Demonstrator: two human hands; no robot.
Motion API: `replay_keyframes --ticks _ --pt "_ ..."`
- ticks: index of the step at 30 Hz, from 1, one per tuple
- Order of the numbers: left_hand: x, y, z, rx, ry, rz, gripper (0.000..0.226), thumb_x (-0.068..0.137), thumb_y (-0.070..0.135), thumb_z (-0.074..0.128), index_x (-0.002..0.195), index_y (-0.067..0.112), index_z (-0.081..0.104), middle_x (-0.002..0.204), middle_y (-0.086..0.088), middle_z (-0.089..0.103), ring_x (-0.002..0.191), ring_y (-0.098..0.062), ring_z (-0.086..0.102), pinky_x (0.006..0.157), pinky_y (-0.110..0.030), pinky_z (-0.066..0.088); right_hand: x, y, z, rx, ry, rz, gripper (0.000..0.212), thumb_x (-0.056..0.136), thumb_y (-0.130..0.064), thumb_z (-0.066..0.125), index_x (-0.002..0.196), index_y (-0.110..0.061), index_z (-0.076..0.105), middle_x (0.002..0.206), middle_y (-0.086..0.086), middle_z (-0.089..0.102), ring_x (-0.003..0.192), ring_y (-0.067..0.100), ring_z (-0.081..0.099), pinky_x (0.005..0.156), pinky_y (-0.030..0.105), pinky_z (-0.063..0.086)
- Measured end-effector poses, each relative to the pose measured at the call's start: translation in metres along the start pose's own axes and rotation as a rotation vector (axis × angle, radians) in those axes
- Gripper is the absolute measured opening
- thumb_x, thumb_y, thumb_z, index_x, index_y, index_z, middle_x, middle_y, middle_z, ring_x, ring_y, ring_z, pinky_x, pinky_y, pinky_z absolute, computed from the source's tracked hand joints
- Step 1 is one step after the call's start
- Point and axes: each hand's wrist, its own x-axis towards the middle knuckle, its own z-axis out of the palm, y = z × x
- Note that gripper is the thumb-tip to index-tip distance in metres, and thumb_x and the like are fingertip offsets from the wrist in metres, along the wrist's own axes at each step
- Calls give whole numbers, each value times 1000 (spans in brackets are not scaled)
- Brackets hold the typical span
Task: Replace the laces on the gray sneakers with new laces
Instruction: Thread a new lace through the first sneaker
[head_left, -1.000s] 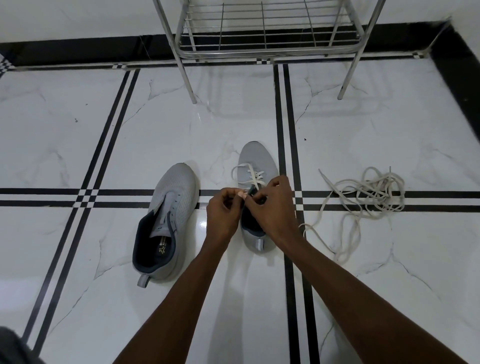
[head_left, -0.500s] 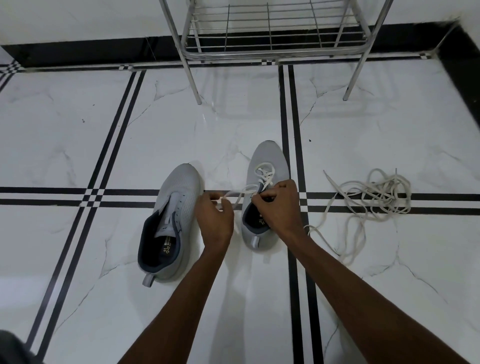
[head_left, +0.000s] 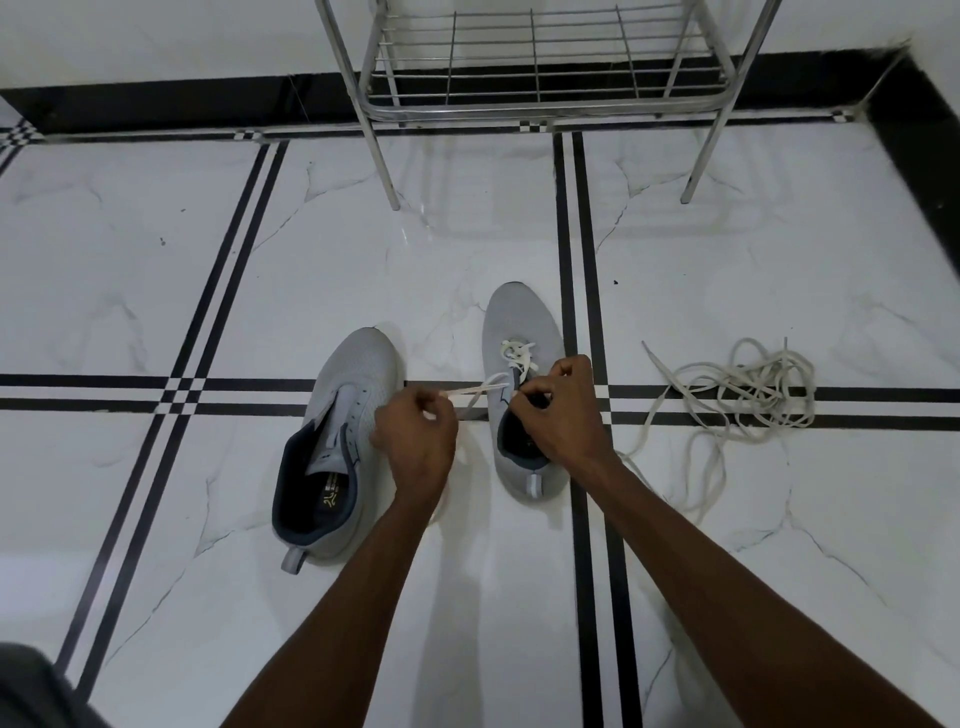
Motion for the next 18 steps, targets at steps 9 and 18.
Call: replay_keyframes --ticks 9,18 --pt "0 16 16 100 -244 426 21 94 36 62 106 27 77 104 10 74 98 -15 63 92 -50 47 2 -2 -6 -13 -56 -21 20 91 -26 70 96 -8 76 94 -5 36 101 15 43 84 19 36" --pt "-1 -7 -9 162 -6 74 14 93 15 63 101 10 73 101 -7 71 99 -28 62 82 -33 45 4 -1 -4 -10 -54 -15 16 90 -23 70 95 -9 77 106 3 36 106 15 44 91 19 38"
